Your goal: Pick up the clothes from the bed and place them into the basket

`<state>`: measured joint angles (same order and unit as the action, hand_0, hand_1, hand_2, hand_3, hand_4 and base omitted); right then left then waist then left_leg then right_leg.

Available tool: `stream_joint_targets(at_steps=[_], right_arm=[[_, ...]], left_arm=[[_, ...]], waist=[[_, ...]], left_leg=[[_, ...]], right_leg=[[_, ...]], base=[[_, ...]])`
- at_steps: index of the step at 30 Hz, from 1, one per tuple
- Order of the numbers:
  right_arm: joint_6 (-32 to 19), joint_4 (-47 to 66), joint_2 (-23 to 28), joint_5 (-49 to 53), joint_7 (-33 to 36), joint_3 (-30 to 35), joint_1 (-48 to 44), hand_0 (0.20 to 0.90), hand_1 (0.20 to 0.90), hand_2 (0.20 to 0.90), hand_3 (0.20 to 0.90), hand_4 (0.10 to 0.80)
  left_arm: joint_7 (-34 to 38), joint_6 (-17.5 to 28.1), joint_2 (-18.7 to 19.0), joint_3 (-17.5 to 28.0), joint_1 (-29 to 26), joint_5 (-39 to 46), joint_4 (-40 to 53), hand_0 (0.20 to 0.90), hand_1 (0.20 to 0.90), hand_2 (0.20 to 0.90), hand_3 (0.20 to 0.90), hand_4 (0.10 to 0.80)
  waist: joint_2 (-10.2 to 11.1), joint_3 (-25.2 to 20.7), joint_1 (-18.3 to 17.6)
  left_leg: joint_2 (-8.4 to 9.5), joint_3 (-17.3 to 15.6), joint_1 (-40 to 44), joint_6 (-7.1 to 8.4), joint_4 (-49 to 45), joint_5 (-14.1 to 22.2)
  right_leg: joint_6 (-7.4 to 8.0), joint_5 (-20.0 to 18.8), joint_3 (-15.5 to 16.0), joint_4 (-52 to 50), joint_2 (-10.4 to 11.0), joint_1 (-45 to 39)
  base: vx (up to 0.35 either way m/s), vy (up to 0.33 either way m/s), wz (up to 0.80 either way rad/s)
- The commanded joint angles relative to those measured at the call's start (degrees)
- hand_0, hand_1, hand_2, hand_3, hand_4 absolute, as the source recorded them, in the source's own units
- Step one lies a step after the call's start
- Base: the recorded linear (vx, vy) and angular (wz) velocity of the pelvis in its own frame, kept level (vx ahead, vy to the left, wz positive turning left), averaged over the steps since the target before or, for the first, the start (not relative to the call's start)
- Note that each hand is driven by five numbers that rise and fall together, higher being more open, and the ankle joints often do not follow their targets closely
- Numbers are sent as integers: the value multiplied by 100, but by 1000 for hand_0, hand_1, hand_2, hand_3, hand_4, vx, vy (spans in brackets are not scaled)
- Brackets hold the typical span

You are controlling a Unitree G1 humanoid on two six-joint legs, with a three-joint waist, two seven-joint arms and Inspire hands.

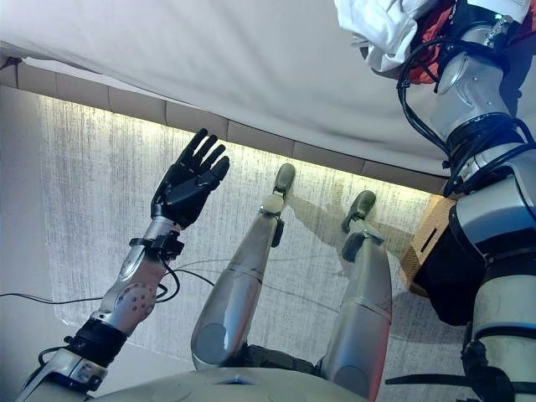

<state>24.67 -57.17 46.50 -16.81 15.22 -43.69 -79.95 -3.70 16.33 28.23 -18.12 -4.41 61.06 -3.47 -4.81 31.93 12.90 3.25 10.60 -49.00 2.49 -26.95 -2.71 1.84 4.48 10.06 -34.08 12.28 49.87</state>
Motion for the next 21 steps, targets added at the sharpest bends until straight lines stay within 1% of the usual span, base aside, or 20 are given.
stream_joint_targets(at_steps=[1,4,6,7,11,12,16,18,19,20,21], right_arm=[[390,-604,870,330,-243,-344,378,300,300,300,200,100],[299,-731,864,255,-190,-231,374,300,300,300,200,100],[190,-760,907,414,-45,-165,416,300,300,300,200,100],[112,-759,908,453,51,-95,451,300,300,300,200,100],[-75,-562,990,427,253,262,741,300,300,300,200,100],[-131,-526,1016,476,327,343,735,300,300,300,200,100],[-216,-247,1119,381,338,707,1050,300,300,300,200,100],[-396,-127,1266,529,485,940,1261,300,300,300,200,100],[-486,-27,1336,658,570,1077,1379,300,300,300,200,100],[-691,85,1397,709,624,1295,1548,300,300,300,200,100],[-791,149,1404,670,691,1440,1671,300,300,300,200,100]], left_arm=[[-44,306,269,315,290,140,817,900,900,900,900,800],[-120,312,289,302,308,160,830,900,900,900,900,800],[-220,357,294,297,332,150,825,900,900,900,900,800],[-263,393,313,320,344,136,806,900,900,900,900,800],[-331,459,263,334,332,126,814,900,900,900,900,800],[-288,464,244,335,231,120,816,900,900,900,900,800],[-23,485,185,339,135,-101,740,900,900,900,900,800],[57,465,152,416,78,-161,656,900,900,900,900,800],[67,455,142,450,70,-182,628,900,900,900,900,800],[121,376,115,482,27,-226,581,900,900,900,900,800],[122,335,92,470,32,-296,531,900,900,900,900,800]], waist=[[-59,-214,74],[-62,-214,80],[-45,-214,67],[-28,-214,47],[54,-214,-28],[96,-214,-76],[209,-214,-191],[294,-214,-274],[338,-214,-325],[395,-214,-394],[437,-315,-441]], left_leg=[[144,-407,-120,-477,-1096,1309],[172,-401,47,-460,-1033,1311],[182,-424,260,-438,-941,1300],[146,-489,438,-449,-835,1294],[101,-618,1055,-403,-659,1306],[98,-654,1129,-412,-584,1141],[77,-744,1866,-405,-421,1197],[52,-816,2348,-396,-296,1233],[9,-885,2571,-392,-211,1258],[-56,-971,2896,-370,-87,1263],[-87,-1011,3028,-353,16,1241]], right_leg=[[-225,252,147,-40,-403,-217],[-225,243,155,43,-419,-402],[-222,235,171,144,-428,-641],[-223,244,188,220,-443,-804],[-193,279,214,415,-420,-1440],[-232,153,250,515,-385,-1531],[-206,152,136,776,-367,-2247],[-194,151,74,987,-375,-2727],[-187,135,53,1107,-376,-2943],[-170,113,13,1259,-369,-3264],[-158,78,-6,1392,-367,-3401]], base=[[-36,13,-4],[-44,13,-9],[-55,31,-7],[-58,69,-2],[-62,96,-14],[-108,120,-24],[-28,101,-20],[-8,75,-22],[-16,73,-22],[11,81,-19],[61,93,-17]])
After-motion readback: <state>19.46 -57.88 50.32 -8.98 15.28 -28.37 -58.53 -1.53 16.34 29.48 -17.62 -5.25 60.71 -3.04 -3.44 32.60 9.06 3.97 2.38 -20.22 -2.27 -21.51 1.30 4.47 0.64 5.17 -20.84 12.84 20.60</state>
